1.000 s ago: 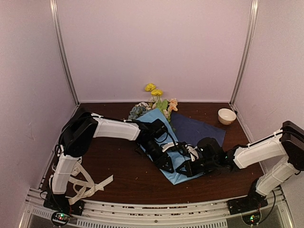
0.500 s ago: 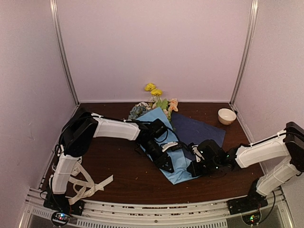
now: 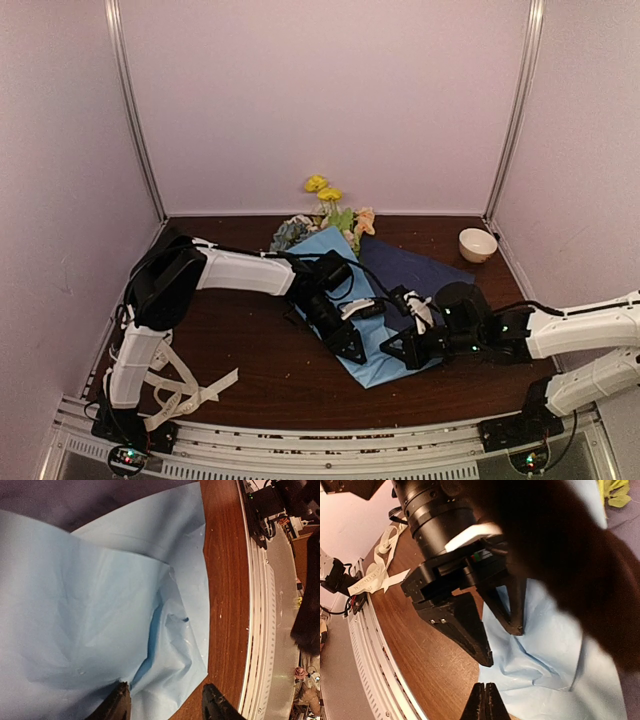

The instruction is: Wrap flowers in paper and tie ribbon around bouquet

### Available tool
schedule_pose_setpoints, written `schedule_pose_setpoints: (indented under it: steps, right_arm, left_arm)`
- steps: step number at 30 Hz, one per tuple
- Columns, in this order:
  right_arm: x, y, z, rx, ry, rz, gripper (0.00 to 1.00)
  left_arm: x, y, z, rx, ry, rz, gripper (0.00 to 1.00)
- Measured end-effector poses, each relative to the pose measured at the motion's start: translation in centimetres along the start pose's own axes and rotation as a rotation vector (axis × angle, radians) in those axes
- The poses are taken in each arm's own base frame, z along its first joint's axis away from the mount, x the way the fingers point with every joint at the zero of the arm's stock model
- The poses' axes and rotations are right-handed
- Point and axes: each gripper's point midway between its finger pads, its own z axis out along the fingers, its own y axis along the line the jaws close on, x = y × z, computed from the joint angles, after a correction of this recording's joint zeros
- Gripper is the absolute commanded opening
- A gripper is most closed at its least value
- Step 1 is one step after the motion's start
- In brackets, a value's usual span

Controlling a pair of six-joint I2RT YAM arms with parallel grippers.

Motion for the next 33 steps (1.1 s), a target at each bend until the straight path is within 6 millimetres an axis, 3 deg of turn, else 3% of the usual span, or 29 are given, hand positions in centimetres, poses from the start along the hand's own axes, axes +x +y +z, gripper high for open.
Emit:
schedule_pose_setpoints:
  steps: [4, 7, 10, 15, 17, 20, 24, 27, 33]
  right_arm:
    - [1.8, -0.2, 2.1, -0.015, 0.071, 0.003, 0.0]
    - [2.8, -1.0, 2.4, 0.014, 0.103, 0.033, 0.07]
    - [1.3, -2.4, 0.9, 0.082, 0.043, 0.078, 0.26]
    - [-2.9, -9.4, -4.9, 0.31, -0.187, 0.273, 0.49]
    - [-2.6, -12.6, -7.2, 0.404, -0.256, 0.363, 0.57]
    - [0.0, -16.5, -9.0, 0.51, -0.274, 0.484, 0.63]
    - [3.4, -19.7, -9.6, 0.558, -0.228, 0.639, 0.65]
    - [4.4, -20.4, -8.5, 0.519, -0.174, 0.706, 0.6]
    - [2.1, -20.5, -5.2, 0.365, -0.13, 0.727, 0.51]
  left_arm:
    - [0.0, 0.0, 0.0, 0.002, 0.0, 0.0, 0.52]
    - [0.0, 0.0, 0.0, 0.002, 0.0, 0.0, 0.53]
    - [0.0, 0.0, 0.0, 0.002, -0.001, 0.001, 0.52]
    - [0.0, 0.0, 0.0, 0.002, -0.002, 0.003, 0.52]
    - [0.0, 0.0, 0.0, 0.001, -0.002, 0.003, 0.52]
    - [0.0, 0.0, 0.0, -0.001, -0.002, 0.002, 0.52]
    - [0.0, 0.1, 0.0, -0.002, -0.001, 0.002, 0.52]
    - [0.0, 0.1, 0.0, -0.004, 0.0, 0.001, 0.52]
    - [0.0, 0.2, 0.0, -0.03, 0.019, -0.007, 0.53]
